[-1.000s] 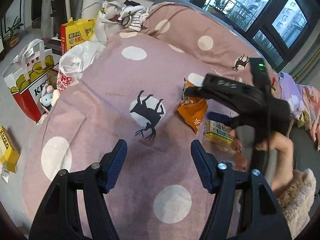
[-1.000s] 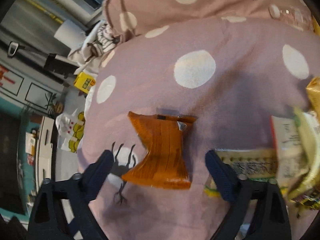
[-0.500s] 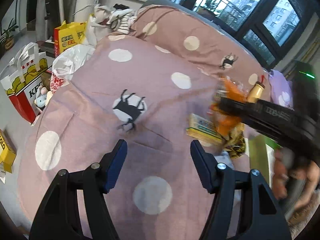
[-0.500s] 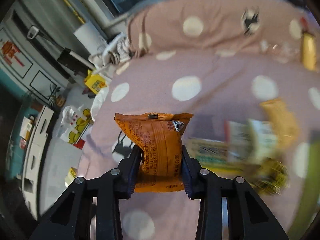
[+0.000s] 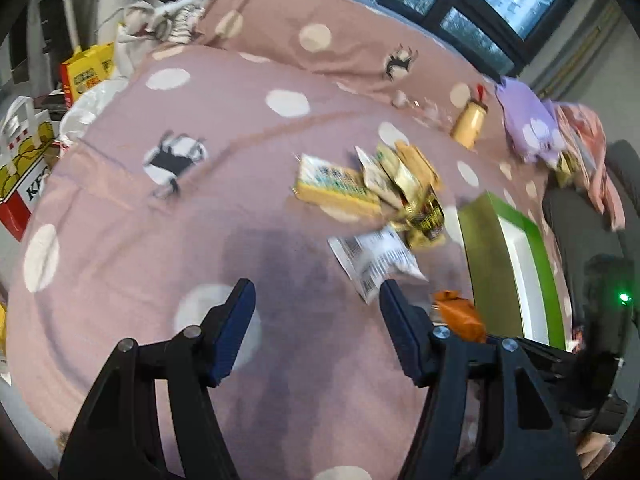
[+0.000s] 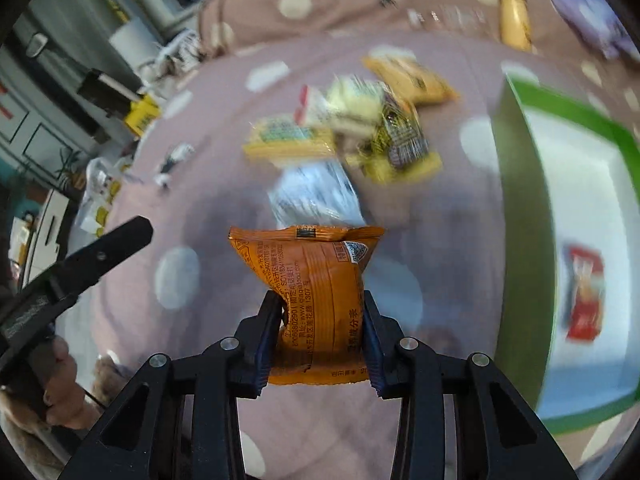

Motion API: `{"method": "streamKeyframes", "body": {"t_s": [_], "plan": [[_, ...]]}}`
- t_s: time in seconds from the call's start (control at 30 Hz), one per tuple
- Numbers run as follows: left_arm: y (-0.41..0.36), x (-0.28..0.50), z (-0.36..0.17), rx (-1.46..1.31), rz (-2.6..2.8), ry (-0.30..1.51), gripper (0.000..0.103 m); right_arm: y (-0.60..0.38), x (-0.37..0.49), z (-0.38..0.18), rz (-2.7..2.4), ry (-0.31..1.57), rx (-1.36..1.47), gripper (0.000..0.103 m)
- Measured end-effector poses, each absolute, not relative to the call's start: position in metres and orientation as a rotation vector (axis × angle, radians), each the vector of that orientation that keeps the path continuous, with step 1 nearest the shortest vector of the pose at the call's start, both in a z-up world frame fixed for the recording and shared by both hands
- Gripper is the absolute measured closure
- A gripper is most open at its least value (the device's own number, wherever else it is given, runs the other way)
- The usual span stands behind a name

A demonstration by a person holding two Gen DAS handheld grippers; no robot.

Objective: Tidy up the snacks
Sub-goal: 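Lift the orange bag and carry it toward the green box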

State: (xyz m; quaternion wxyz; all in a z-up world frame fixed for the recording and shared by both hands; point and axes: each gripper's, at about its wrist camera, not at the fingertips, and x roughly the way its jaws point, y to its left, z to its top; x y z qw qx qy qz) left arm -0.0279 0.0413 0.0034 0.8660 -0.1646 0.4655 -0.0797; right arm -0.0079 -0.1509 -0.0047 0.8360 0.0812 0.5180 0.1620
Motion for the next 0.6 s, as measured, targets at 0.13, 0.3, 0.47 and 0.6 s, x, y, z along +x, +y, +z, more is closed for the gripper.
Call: {"method": "streamKeyframes", "body": {"t_s": [0.13,0.3,0.47,0.6], "plan": [[0.024,-0.032,-0.007,-0.32,-0.199,1.01,0.042,-0.159,-0.008,-0.016,0.313,1.118,0.211,0.061],[0.012,-0.036,-0.013,-0.314,-0.228,1.031,0.046,-0.18,-0.017,0.0,0.32,1.041,0.311,0.037],[-0.007,-0.036,-0.016,-0.324,-0.29,1.048,0.051,-0.201,-0.024,0.008,0.359,0.989,0.395,0.037],[-0.03,-0.035,-0.022,-0.316,-0.349,1.075,0.057,-0.209,-0.018,-0.001,0.389,1.001,0.465,0.037]]}}
